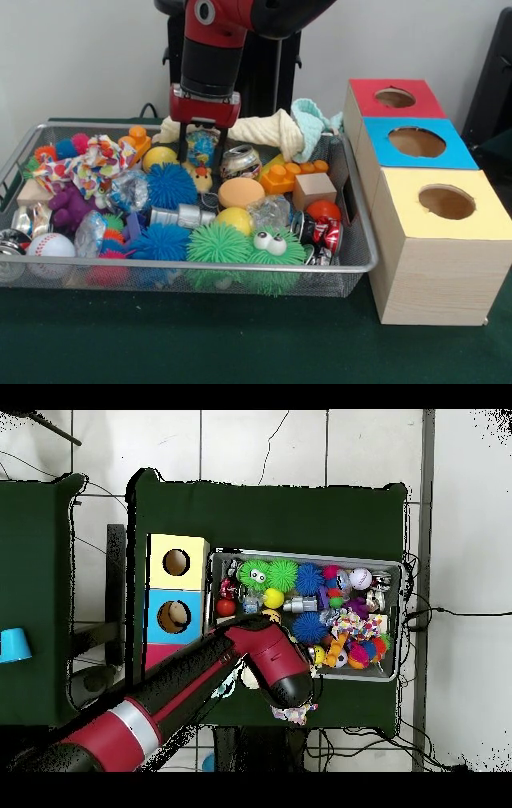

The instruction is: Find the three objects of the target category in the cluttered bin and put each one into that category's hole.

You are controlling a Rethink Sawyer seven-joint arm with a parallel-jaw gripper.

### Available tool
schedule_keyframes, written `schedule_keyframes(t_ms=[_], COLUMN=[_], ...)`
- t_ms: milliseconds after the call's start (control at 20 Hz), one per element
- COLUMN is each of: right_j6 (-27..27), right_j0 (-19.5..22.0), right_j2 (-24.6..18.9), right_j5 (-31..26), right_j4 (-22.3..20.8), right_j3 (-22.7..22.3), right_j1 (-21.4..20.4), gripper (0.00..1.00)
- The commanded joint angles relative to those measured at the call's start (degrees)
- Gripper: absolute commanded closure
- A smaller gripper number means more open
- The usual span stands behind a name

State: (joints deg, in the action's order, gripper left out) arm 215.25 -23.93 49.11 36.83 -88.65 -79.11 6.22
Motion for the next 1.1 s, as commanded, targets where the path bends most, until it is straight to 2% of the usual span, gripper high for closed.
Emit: schedule_keyframes(t_ms=[50,600,1100], right_j6=[8.91,8.07,8.37], right_j0=[1.36,1.92,2.45], right_j2=[-2.23,-4.31,-6.35], right_j5=[8.11,5.82,4.22], right_j4=[-6.20,-6.26,-4.50], right_j3=[-0.09,-0.42,0.43], right_j1=[-1.05,-2.23,-2.68], gripper=[0.00,0.00,0.00])
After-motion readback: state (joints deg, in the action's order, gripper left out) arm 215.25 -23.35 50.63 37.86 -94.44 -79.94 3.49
